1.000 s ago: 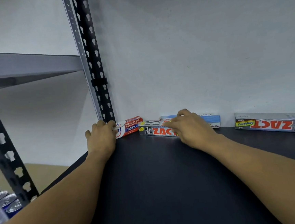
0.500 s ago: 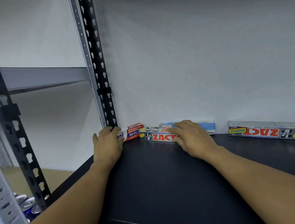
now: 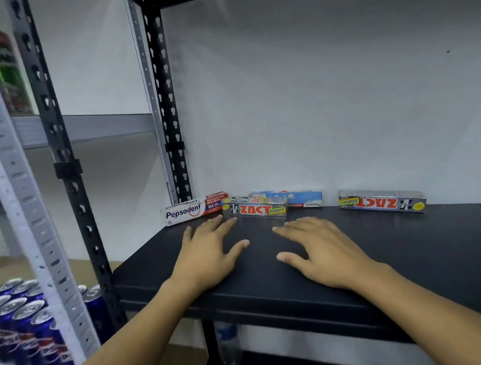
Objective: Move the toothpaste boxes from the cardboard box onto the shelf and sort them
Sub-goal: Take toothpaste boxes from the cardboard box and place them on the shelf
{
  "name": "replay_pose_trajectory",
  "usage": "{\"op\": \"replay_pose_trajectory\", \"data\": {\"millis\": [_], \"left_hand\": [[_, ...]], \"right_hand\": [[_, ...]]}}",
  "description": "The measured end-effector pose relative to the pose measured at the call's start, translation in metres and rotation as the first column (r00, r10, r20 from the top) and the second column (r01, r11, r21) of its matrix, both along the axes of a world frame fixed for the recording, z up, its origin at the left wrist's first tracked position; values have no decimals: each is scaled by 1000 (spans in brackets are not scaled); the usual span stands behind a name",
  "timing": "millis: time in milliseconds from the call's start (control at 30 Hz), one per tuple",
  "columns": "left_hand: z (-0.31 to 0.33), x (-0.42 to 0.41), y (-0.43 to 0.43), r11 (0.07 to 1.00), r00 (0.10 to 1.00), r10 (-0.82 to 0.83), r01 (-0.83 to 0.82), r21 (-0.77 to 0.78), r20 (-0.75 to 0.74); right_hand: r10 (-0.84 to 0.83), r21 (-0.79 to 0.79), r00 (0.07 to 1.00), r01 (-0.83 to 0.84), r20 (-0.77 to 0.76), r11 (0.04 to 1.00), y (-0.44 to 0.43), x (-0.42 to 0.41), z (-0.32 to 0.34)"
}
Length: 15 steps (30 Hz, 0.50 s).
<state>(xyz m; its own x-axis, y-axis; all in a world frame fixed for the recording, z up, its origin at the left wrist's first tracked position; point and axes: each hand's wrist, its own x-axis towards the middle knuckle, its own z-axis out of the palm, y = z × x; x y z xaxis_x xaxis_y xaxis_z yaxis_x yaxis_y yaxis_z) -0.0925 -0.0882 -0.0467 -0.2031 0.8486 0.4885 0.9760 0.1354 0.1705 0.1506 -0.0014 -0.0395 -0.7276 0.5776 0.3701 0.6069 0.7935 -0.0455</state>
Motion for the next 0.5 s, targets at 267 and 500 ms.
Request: {"op": "replay_pose_trajectory", "data": {"millis": [267,500], "left_hand": [[-36,67,-75,999,999,-45,45,-27,-3],[-105,94,-122,981,985,-148,158,113,-89]], "right_hand": [[-55,-26,998,54,-11,998,-87,51,-27],[-35,177,999,36,-6,983,-138,88,-110]]}}
